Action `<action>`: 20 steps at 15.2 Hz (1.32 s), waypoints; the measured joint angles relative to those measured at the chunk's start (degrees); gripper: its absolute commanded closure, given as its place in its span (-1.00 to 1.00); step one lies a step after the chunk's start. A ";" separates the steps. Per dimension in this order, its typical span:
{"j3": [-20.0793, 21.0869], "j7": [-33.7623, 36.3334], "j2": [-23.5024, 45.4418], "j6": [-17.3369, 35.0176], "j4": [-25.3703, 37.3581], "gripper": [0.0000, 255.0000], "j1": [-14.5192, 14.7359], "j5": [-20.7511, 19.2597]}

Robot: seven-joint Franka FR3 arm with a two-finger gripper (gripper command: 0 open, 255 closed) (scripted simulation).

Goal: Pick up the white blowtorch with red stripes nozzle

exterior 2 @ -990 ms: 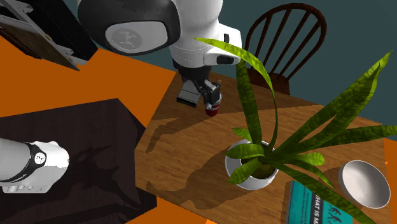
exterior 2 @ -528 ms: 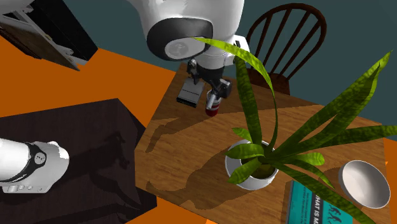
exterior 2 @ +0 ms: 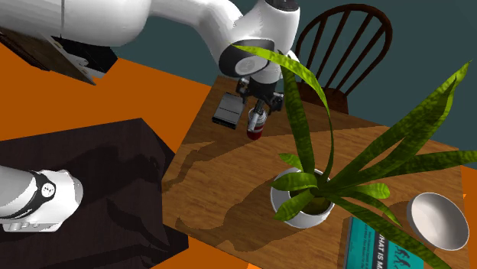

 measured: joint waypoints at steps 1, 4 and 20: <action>0.20 -0.53 1.88 -0.05 1.64 -1.00 0.47 -0.52; 0.34 -1.33 4.29 0.19 3.54 -1.00 0.69 -0.98; 0.31 -1.36 7.93 3.04 4.38 1.00 0.80 -1.13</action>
